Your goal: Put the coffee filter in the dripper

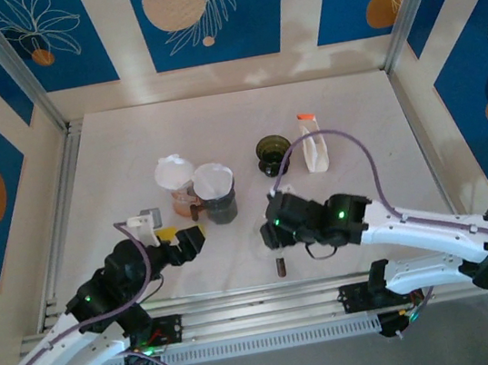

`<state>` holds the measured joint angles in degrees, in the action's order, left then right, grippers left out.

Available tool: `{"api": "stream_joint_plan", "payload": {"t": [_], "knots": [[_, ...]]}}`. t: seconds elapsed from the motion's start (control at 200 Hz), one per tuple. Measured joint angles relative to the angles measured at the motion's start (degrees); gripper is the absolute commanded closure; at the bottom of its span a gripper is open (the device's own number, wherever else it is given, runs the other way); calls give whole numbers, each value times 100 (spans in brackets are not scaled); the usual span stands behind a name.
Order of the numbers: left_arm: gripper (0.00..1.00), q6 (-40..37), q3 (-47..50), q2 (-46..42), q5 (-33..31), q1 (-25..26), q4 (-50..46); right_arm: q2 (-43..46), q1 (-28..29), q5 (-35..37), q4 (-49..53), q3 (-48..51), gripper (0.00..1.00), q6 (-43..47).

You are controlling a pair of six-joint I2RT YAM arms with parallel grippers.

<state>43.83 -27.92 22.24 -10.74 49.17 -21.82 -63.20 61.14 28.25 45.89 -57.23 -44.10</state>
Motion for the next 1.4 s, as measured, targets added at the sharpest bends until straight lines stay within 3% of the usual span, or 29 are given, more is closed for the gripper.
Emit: {"api": "stream_joint_plan", "payload": {"t": [0.215, 0.415, 0.96, 1.08, 1.251, 1.401], "knots": [[0, -87, -157, -247, -44, -2, -389, -815, -2317, -380, -345, -603, 39, 446], [0, -92, -164, -494, -83, -2, -680, -2214, -3379, -710, -866, -861, 40, 168], [0, -197, -164, -949, -133, -4, -938, -3954, -3722, -798, -1480, -1974, 43, -1244], [0, -197, -162, -1043, -186, -4, -997, -4175, -3722, -820, -1386, -2063, 52, -1445], [0, -223, -162, -1134, -313, -4, -1126, -4363, -3727, -922, -1327, -2184, 74, -1624], [0, -238, -164, -1209, -385, -4, -1257, -4363, -3729, -986, -1318, -2186, 87, -1672]]}}
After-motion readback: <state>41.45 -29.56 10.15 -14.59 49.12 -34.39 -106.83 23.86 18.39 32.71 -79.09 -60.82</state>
